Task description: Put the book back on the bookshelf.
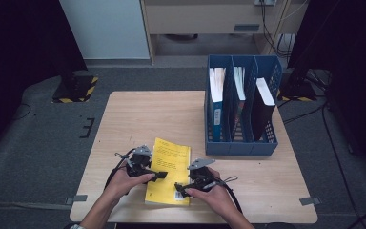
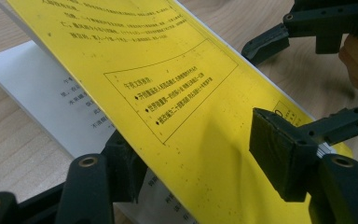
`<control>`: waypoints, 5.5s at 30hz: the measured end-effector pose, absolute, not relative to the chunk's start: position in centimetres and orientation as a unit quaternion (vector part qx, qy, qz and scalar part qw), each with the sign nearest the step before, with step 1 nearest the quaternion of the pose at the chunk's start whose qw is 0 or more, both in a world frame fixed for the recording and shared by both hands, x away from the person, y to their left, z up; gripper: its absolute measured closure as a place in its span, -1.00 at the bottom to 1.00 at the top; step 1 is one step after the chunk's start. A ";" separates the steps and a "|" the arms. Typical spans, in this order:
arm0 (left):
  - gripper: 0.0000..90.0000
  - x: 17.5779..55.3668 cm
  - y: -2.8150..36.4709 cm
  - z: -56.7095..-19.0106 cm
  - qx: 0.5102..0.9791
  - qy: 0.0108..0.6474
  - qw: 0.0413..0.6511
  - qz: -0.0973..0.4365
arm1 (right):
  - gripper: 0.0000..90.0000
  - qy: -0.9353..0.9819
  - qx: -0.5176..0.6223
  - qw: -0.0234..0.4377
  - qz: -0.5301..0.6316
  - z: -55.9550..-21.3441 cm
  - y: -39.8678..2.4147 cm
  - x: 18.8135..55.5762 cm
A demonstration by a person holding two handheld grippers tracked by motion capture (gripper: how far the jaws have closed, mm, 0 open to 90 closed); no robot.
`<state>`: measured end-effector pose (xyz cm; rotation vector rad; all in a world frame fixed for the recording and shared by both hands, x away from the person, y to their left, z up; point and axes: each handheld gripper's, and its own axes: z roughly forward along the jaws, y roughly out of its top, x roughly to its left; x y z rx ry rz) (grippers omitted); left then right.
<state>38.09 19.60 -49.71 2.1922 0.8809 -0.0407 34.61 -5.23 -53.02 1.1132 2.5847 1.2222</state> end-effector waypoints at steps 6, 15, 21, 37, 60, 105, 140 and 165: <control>-0.12 38.7 19.0 -49.7 0.869 0.336 0.363 -0.022 | -0.71 0.842 0.362 0.035 0.398 -53.0 -5.2 34.6; 0.03 38.7 19.2 -49.5 0.869 0.336 0.362 -0.018 | -0.72 0.844 0.359 0.036 0.398 -53.0 -5.2 34.7; 0.00 39.1 19.4 -49.6 0.856 0.352 0.379 -0.012 | -0.72 0.844 0.359 0.035 0.398 -53.0 -5.3 34.7; 0.24 39.5 19.2 -49.7 0.865 0.347 0.363 -0.009 | -0.78 0.848 0.352 0.045 0.394 -53.1 -5.0 34.8; 0.41 41.9 21.1 -49.8 0.854 0.362 0.374 -0.012 | -0.74 0.847 0.364 0.055 0.384 -52.9 -3.0 37.7; 0.88 40.0 20.3 -45.9 0.850 0.327 0.412 -0.004 | -0.90 0.851 0.341 -0.031 0.398 -52.6 -4.4 40.2; 0.91 39.4 23.7 -42.3 0.838 0.295 0.459 0.021 | -0.18 0.847 0.314 -0.011 0.429 -46.3 -4.4 41.7; 0.89 40.5 23.7 -43.0 0.867 0.289 0.405 0.001 | 0.14 0.844 0.288 -0.016 0.451 -45.4 -3.9 42.5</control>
